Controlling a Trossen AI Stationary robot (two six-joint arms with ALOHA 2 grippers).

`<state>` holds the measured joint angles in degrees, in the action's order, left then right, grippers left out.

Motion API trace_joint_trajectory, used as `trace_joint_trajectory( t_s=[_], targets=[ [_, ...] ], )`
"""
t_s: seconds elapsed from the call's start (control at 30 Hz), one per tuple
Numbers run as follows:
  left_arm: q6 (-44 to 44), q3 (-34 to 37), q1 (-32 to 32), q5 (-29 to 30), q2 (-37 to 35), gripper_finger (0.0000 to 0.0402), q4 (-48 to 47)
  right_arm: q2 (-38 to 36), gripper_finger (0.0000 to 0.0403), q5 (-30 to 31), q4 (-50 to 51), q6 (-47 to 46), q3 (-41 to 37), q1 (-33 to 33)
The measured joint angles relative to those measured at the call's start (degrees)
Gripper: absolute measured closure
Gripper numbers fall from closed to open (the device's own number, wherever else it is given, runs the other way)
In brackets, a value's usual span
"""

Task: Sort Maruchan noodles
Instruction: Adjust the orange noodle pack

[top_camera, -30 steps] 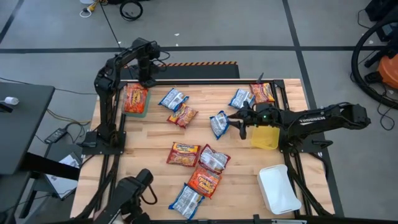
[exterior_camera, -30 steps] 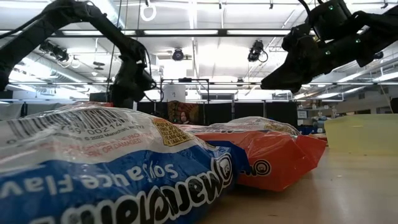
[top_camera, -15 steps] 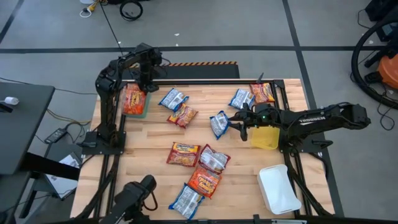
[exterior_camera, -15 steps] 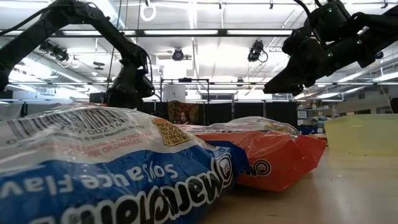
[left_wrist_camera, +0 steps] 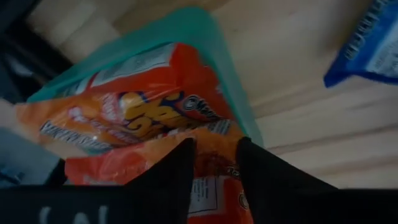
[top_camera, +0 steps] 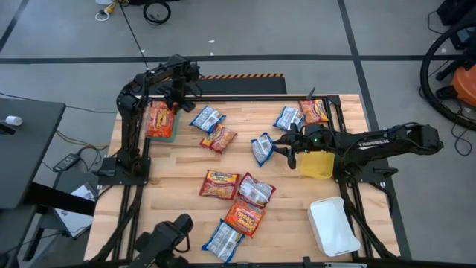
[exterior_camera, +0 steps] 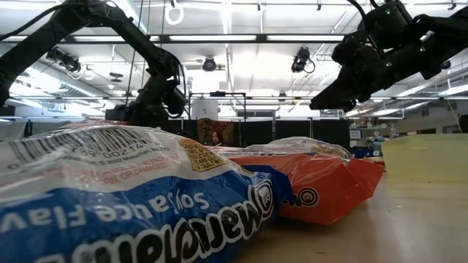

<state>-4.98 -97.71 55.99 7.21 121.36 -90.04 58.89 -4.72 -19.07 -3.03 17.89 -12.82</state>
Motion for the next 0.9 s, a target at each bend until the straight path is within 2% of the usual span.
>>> trace_joint_trajectory(
  t_s=[0.2,0.27,0.43,0.7,0.9],
  targets=[
    [-2.44,0.00,-0.37,0.89,0.00,0.0374,-0.02,0.00,0.0262,0.01,0.00,0.27,0.00,0.00],
    [-3.41,0.00,-0.72,0.91,-0.03,0.0392,0.03,0.00,0.0262,0.01,0.00,0.63,0.00,0.00],
    [-6.85,-0.11,-2.43,2.30,-2.97,0.0397,0.07,0.00,0.0262,0.01,0.00,2.73,0.00,-0.02],
    [-15.39,-0.21,-7.29,8.03,-10.47,0.0399,0.00,0.00,0.0262,0.45,-0.02,3.22,0.00,-0.11],
    [-16.38,-0.22,-9.99,16.08,-10.73,0.0400,1.71,0.00,0.0262,0.53,0.43,3.22,0.00,-0.12]
  ],
)
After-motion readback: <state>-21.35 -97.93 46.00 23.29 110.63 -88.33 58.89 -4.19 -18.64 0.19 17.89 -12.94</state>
